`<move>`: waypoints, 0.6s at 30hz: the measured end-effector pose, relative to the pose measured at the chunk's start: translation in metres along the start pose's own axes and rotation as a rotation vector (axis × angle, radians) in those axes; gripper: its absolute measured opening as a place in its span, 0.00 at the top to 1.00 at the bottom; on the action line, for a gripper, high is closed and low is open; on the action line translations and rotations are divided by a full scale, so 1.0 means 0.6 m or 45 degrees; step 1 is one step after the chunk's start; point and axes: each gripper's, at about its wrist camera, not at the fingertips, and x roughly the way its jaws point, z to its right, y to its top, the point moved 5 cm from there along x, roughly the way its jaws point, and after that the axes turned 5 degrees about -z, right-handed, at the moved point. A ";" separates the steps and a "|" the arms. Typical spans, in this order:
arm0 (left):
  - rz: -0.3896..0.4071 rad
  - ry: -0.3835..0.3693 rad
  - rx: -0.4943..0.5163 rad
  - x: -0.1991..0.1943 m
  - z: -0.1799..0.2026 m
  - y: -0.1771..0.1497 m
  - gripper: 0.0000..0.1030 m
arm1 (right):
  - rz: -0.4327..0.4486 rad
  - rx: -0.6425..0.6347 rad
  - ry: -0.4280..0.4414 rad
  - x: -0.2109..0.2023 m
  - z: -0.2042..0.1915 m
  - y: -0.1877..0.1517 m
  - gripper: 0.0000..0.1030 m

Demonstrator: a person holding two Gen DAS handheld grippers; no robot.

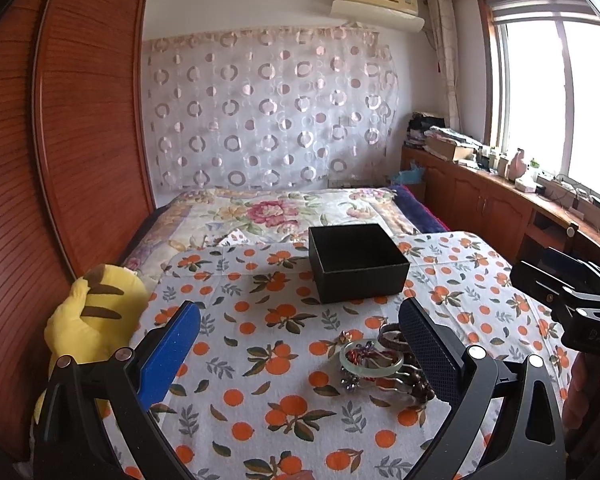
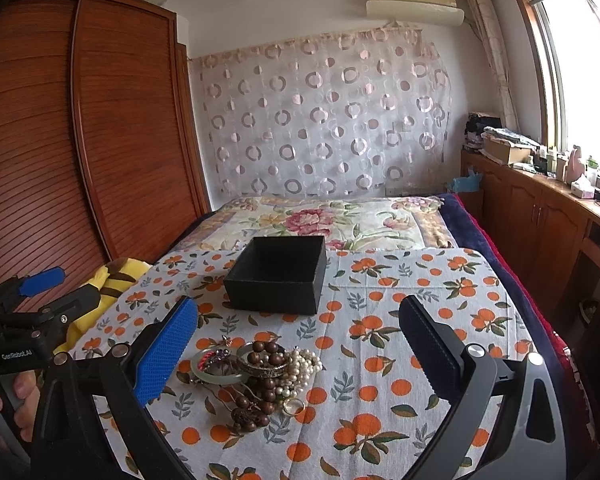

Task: Organize jewelry

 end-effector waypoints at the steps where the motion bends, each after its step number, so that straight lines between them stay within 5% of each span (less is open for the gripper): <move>1: -0.011 -0.005 0.001 0.005 -0.001 -0.004 0.07 | -0.005 -0.001 -0.002 0.002 0.001 -0.002 0.02; 18: -0.197 -0.174 0.067 0.105 0.033 -0.047 0.07 | -0.130 -0.043 0.001 0.049 0.055 -0.086 0.03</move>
